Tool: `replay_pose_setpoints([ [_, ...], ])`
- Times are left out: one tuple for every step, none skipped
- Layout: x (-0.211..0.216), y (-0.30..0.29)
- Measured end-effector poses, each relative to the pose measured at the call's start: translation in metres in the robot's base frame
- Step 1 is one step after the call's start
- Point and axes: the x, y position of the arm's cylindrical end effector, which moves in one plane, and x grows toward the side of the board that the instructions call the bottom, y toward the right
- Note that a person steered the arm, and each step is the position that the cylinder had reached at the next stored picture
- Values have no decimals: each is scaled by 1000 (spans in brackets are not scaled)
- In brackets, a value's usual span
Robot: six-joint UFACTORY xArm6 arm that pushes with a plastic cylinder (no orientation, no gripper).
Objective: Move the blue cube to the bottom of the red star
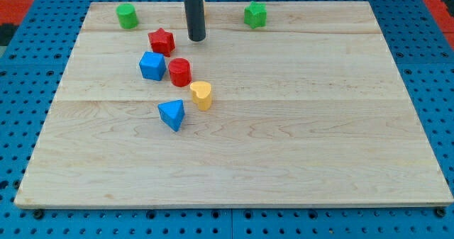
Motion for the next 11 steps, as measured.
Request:
replay_pose_setpoints([
  [10,-34],
  [11,-54],
  [10,-54],
  [10,-22],
  [11,-6],
  [56,-6],
  [87,-6],
  [94,-11],
  [80,-22],
  [78,-50],
  [76,-57],
])
